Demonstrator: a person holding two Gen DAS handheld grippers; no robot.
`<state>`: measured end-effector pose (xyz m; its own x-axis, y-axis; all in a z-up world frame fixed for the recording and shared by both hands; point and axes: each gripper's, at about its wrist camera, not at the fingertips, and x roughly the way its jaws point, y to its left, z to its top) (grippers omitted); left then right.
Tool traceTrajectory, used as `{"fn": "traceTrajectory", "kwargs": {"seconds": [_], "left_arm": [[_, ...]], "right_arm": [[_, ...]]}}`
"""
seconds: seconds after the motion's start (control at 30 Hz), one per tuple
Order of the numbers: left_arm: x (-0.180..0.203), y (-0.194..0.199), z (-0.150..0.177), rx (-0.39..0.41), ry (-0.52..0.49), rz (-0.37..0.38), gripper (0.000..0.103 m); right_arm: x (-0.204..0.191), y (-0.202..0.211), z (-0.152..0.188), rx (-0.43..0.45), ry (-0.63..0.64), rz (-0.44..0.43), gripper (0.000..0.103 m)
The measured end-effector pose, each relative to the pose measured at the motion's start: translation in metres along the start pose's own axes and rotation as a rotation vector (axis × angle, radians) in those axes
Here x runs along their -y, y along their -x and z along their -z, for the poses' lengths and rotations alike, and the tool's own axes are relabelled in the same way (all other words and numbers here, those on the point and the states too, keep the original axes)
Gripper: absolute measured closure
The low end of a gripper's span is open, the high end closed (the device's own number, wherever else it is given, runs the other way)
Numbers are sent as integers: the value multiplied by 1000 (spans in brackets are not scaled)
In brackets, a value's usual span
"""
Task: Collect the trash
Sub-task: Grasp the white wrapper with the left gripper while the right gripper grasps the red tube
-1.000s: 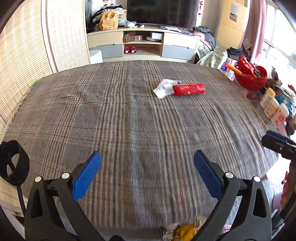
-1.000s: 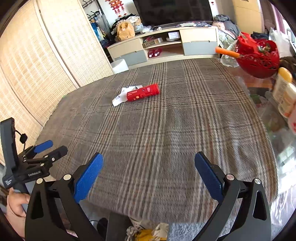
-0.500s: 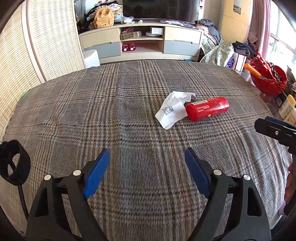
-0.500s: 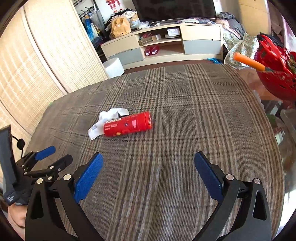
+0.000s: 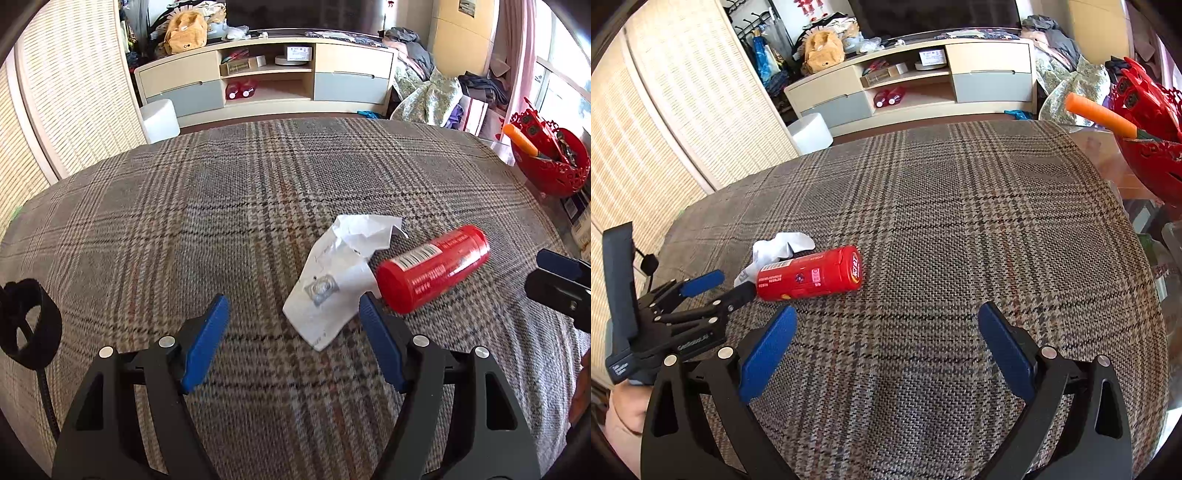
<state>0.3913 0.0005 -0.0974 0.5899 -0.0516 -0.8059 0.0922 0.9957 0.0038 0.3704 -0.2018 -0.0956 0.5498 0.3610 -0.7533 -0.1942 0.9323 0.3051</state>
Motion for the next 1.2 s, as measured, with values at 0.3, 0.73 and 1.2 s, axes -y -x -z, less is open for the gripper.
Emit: {"fn": "traceTrajectory", "kwargs": {"seconds": [0.3,0.73,1.2], "left_arm": [[13,-5,-4,6,-37,63,79],[54,11,23,-7,-163,247,96],[53,26,48,-23,-173,242,96]], "right_arm": [[2,-10,-3,-4,-6,-4,5],[-7,-23,-15,-7,-45,17,8],[-43,-47,-10,-52,-15,45,42]]}}
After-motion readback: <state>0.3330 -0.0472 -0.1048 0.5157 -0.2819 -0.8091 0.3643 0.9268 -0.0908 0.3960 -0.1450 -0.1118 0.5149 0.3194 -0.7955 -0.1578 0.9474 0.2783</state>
